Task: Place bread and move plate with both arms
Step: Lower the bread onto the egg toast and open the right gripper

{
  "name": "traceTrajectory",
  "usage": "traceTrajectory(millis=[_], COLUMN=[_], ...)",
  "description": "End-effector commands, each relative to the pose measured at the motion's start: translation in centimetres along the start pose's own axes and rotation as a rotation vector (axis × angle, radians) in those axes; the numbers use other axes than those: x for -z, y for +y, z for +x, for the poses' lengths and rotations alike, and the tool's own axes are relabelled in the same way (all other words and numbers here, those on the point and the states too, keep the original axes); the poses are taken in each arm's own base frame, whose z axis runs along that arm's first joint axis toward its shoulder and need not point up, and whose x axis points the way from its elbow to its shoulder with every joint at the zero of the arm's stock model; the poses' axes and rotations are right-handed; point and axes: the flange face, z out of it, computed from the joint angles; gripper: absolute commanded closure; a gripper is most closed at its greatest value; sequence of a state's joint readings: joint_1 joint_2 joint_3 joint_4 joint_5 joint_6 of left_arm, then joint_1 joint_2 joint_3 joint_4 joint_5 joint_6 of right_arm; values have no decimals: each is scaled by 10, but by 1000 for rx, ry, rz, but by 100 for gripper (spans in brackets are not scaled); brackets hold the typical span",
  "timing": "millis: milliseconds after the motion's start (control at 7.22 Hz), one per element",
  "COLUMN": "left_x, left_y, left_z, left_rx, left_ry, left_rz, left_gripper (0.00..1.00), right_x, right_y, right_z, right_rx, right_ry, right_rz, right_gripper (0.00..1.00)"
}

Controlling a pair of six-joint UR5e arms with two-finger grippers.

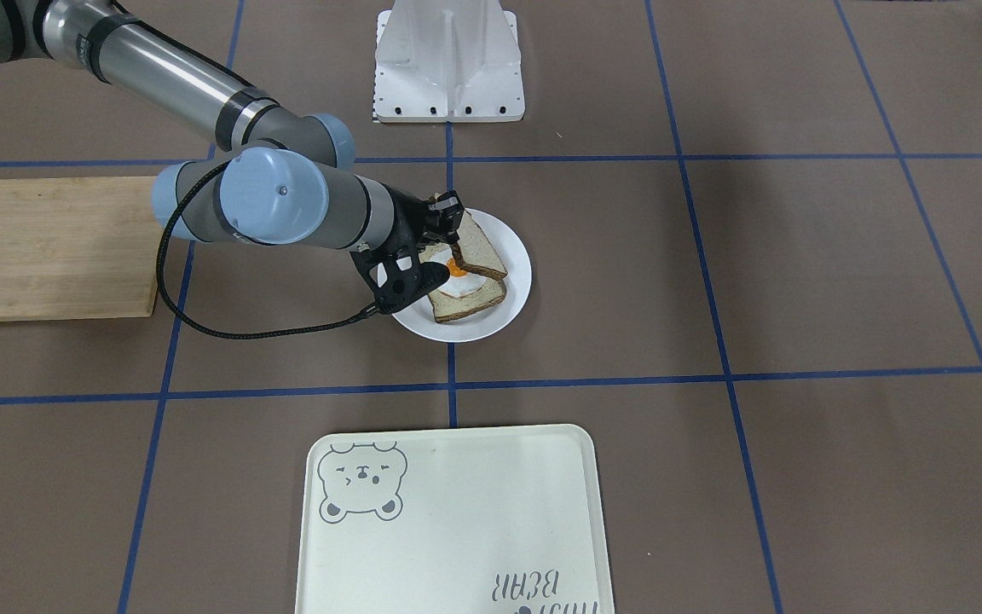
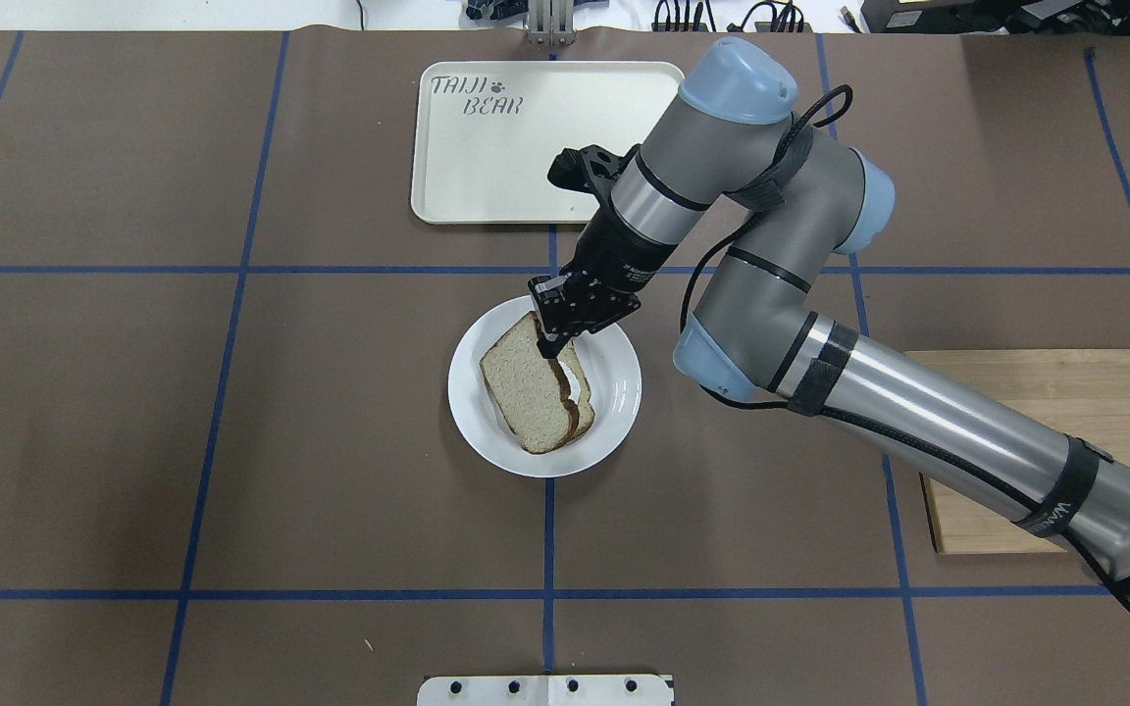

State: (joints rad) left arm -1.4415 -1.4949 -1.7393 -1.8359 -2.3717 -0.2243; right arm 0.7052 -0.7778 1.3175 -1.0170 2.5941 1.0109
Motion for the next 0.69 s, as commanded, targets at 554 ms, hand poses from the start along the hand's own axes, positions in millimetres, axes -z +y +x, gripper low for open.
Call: traceTrajectory(millis=[554], left_x=[0], left_y=[2], left_z=[0], left_rx=[-1], left_ry=[0], left_rz=[-1], left_gripper=[1], right_x=[-10], right_y=[-12], right_z=[11], right_rx=[-22], right_ry=[17], right_rz=[-10], right_gripper=[100])
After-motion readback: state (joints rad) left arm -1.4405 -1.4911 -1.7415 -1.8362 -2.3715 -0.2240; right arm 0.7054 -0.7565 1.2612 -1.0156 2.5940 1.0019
